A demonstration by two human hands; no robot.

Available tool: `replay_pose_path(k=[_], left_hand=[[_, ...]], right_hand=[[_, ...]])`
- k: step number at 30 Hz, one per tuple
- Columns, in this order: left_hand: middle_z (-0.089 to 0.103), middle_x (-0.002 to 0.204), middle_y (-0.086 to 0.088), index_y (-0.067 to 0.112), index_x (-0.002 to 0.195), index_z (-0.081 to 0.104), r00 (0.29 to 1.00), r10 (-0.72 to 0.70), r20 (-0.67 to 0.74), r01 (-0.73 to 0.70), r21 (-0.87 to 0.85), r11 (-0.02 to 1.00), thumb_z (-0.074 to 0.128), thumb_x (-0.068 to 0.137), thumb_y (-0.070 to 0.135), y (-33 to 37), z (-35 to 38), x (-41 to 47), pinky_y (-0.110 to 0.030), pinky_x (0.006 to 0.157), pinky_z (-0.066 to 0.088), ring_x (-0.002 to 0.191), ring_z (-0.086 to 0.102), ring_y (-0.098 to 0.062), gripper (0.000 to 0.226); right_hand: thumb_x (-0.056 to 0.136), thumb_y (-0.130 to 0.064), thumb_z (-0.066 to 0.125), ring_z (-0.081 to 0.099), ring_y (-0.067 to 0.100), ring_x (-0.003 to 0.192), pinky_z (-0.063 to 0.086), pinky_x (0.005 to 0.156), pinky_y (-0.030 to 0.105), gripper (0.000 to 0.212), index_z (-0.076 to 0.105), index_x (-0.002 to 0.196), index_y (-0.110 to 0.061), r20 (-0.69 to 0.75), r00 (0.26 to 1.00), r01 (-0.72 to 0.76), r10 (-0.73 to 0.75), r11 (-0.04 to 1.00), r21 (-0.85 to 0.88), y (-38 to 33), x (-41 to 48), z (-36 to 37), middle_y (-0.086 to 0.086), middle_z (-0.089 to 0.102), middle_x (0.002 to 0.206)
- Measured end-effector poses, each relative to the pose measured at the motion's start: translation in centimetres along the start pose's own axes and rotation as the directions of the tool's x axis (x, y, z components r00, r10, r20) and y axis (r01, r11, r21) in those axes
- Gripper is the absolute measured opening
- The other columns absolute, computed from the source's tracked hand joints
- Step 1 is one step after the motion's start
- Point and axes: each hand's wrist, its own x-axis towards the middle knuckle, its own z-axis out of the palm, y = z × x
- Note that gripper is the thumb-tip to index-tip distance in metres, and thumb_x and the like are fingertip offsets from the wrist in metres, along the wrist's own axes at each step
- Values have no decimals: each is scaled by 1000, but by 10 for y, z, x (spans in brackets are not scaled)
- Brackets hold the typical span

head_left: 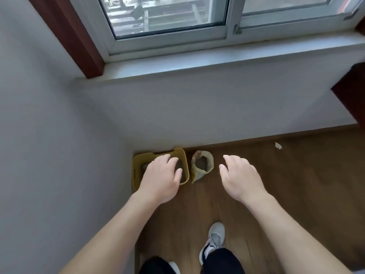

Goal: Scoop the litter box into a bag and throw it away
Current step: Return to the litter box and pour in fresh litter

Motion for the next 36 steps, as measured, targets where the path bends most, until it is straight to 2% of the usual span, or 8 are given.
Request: replay_pose_path(k=[5, 10, 15, 19, 26, 31, 33, 36], left_hand=[[40, 154, 2, 24, 146, 43, 1000, -6, 12, 6, 18, 1000, 37, 102, 44, 0, 30, 76, -36, 120, 28, 144, 34, -18, 49], [42, 153, 3, 24, 145, 43, 1000, 2, 22, -3, 39, 999, 38, 101, 44, -31, 97, 152, -35, 119, 30, 142, 36, -18, 49], [44, 150, 5, 25, 143, 43, 999, 28, 47, -31, 56, 998, 37, 99, 50, -80, 217, 234, -36, 115, 36, 138, 41, -17, 51], [33, 158, 5, 24, 151, 32, 993, 45, 113, -39, -61, 997, 40, 98, 54, -114, 336, 295, -37, 118, 32, 144, 32, -17, 61], [23, 162, 3, 27, 153, 25, 986, 110, 128, -118, 60, 991, 39, 99, 53, -175, 497, 380, -40, 120, 27, 149, 21, -18, 61], [26, 160, 6, 29, 149, 30, 955, 263, 136, -278, 109, 954, 41, 101, 47, -189, 545, 413, -34, 118, 19, 148, 22, -14, 53], [35, 153, 8, 30, 146, 34, 932, 344, 119, -355, 90, 931, 42, 101, 45, -183, 555, 423, -29, 116, 23, 141, 31, -10, 48], [41, 149, 7, 28, 144, 38, 896, 425, 125, -436, 79, 896, 43, 100, 48, -172, 573, 442, -31, 113, 30, 134, 39, -11, 49]], right_hand=[[102, -35, 35, 54, 22, 119, 44, 98, 34, 41, 51, 134, -15, 32, 999, 38, -36, 998, -41, 34, 74, 27, 2, 58, 132], [102, -37, 34, 53, 22, 122, 43, 102, 36, 43, 51, 134, -14, 50, 999, 23, -20, 998, -61, 64, 151, 94, 3, 57, 135], [101, -35, 31, 52, 27, 123, 46, 101, 40, 47, 47, 139, -12, 39, 999, 6, -3, 997, -73, 99, 232, 216, 8, 55, 138], [103, -39, 28, 42, 27, 133, 40, 106, 40, 53, 36, 148, -14, 62, 997, 42, -39, 998, -45, 127, 288, 330, 6, 43, 149], [101, -40, 31, 51, 30, 118, 46, 95, 44, 46, 48, 133, -11, 84, 995, 65, -50, 980, -188, 206, 378, 486, 10, 55, 132], [101, -40, 31, 49, 29, 123, 44, 100, 46, 47, 44, 137, -12, 95, 992, 96, -78, 975, -201, 239, 420, 543, 9, 52, 136], [101, -40, 30, 46, 30, 127, 42, 103, 46, 50, 40, 140, -11, 81, 993, 101, -87, 975, -199, 246, 436, 554, 10, 48, 141], [100, -38, 31, 48, 30, 124, 44, 99, 46, 47, 41, 136, -10, 45, 993, 119, -112, 974, -193, 251, 457, 566, 11, 50, 137]])
